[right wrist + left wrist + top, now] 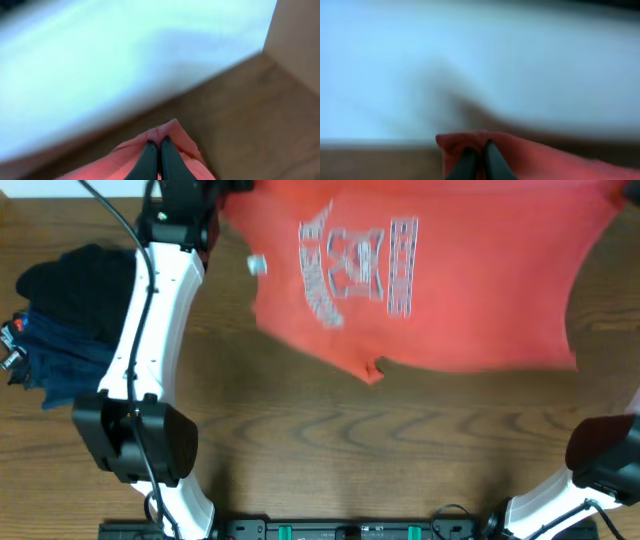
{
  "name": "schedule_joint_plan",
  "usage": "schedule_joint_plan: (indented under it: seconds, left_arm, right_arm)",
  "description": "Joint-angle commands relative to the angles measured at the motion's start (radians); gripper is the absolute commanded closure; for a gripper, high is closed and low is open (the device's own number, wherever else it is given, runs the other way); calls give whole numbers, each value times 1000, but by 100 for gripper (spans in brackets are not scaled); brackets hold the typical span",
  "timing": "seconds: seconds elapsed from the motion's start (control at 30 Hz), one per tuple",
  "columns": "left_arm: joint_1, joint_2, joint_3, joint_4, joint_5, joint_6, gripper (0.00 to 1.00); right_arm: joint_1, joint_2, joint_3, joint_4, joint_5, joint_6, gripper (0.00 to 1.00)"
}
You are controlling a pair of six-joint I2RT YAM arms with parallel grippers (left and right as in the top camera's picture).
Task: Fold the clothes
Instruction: 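Swing the shirt forward and lay it flat on the table with both grippers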
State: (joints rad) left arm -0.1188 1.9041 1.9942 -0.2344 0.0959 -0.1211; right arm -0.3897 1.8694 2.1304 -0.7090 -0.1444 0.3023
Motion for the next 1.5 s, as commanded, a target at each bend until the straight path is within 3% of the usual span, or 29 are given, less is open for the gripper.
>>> schedule_joint_plan:
  seconds: [0.0,0.07,0.2,0.4,0.43,0.57,0.73,0.9,1.03,1.3,1.47]
  left_arm:
    - [21,-62,195,31,-41,24,94]
    - [35,-64,272,21,-38,24,94]
    - [59,-85,362,-154,-26,24,94]
    - [61,-111,366,-696,120,24,94]
    - [61,-103,357,-842,121,24,94]
    - [61,-82,290,-1096,121,24,94]
    - [61,-75,121,-1292,145,24,94]
    - [47,-75,-84,-1375,261,90,94]
    - [19,-100,-291,-1368,258,110,94]
    - [19,-348,-750,-1152,191,8,94]
    - [18,-580,-977,-1065,242,-30,94]
  right_arm:
    - [-18,-74,142,6,45,40,99]
    - [-31,-78,212,-37,74,24,99]
    - [-51,-79,280,-186,195,-18,99]
    - [-56,-65,241,-483,482,-34,99]
    - [-56,-57,208,-545,523,-34,99]
    - [-61,-52,87,-641,575,-7,99]
    - [-86,-52,-177,-740,579,40,99]
    - [-138,-52,-401,-757,592,93,99]
    - [-211,-55,-555,-751,544,120,99]
    - [-307,-142,-769,-679,417,101,99]
    - [-328,-286,-901,-636,404,101,99]
